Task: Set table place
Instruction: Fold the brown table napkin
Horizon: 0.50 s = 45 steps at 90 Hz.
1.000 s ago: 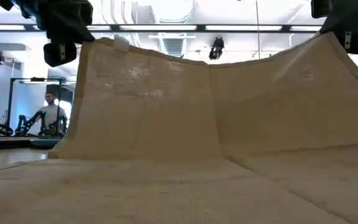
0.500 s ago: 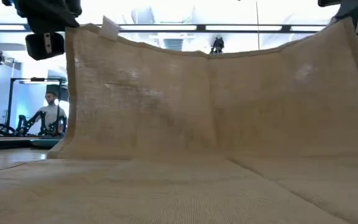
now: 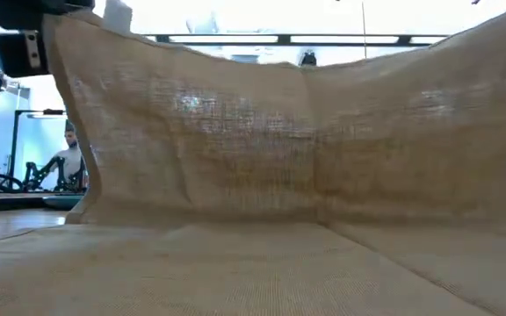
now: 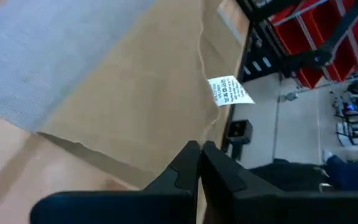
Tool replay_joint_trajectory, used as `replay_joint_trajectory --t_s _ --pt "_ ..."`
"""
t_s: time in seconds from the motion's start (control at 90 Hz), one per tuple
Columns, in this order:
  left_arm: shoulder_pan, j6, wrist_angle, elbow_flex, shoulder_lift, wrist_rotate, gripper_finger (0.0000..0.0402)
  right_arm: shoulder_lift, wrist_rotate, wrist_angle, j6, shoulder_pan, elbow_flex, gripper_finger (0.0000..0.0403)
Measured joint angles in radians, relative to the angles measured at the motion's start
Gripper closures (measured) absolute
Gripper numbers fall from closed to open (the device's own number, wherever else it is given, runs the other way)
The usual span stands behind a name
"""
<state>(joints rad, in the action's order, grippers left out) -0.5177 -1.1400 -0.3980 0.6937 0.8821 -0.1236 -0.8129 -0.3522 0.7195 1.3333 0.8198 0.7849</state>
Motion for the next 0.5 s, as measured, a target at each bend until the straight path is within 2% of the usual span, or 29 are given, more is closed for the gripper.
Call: replay_joint_trajectory --t_s 0.5 --pt "-0.137 -0.089 0.213 0.000 0.185 0.009 0.0402 -0.187 0.020 -0.182 0.057 0.071 0.000 0.0403"
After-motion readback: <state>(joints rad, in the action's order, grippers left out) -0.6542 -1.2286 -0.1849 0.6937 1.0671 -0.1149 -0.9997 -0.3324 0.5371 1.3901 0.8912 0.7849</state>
